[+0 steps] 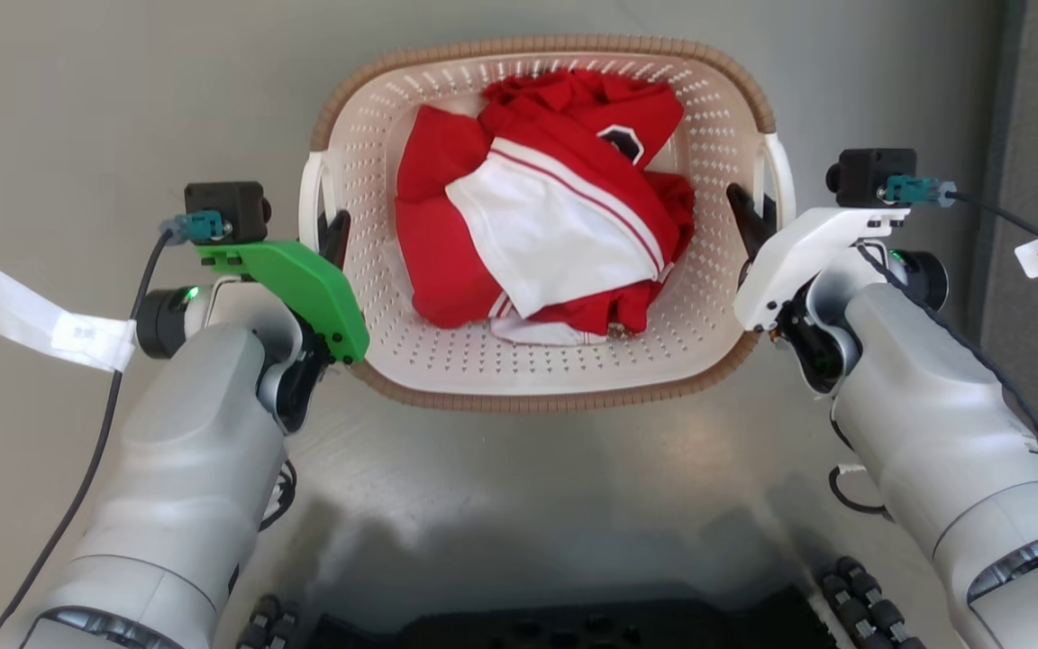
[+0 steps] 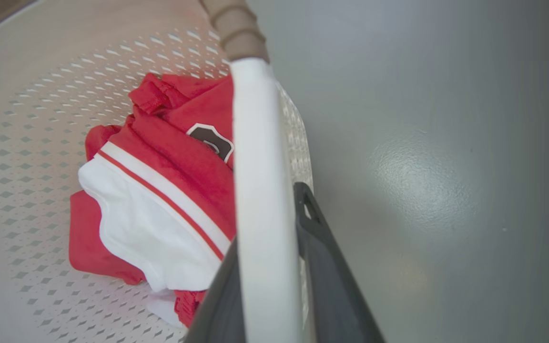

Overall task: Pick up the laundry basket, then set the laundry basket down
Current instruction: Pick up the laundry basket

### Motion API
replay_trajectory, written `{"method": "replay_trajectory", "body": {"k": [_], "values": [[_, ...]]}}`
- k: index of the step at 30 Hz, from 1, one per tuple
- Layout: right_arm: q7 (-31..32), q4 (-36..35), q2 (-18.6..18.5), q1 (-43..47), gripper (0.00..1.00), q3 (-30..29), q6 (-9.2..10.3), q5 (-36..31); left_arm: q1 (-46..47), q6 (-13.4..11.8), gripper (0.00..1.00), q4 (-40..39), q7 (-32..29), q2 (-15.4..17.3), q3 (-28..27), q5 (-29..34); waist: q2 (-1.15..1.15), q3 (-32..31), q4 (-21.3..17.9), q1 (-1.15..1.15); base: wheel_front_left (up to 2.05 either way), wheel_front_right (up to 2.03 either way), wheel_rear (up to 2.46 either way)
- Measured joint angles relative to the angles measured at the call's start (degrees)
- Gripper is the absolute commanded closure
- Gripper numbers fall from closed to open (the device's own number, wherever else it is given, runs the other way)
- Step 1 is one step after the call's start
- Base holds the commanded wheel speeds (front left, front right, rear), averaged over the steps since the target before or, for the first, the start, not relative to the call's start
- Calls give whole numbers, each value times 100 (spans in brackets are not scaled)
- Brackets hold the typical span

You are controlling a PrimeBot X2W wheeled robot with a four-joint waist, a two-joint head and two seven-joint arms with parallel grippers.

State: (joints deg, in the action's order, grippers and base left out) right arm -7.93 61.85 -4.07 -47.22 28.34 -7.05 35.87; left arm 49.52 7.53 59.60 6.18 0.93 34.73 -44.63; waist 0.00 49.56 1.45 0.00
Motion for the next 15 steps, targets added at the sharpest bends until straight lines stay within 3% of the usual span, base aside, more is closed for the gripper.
{"method": "replay_trajectory", "body": {"k": [15], "values": [[673,222,46,231,100,325,1,513,-291,0,100,274,-271,-3,293,-316,0,-996,-121,0,0,0,0]]}}
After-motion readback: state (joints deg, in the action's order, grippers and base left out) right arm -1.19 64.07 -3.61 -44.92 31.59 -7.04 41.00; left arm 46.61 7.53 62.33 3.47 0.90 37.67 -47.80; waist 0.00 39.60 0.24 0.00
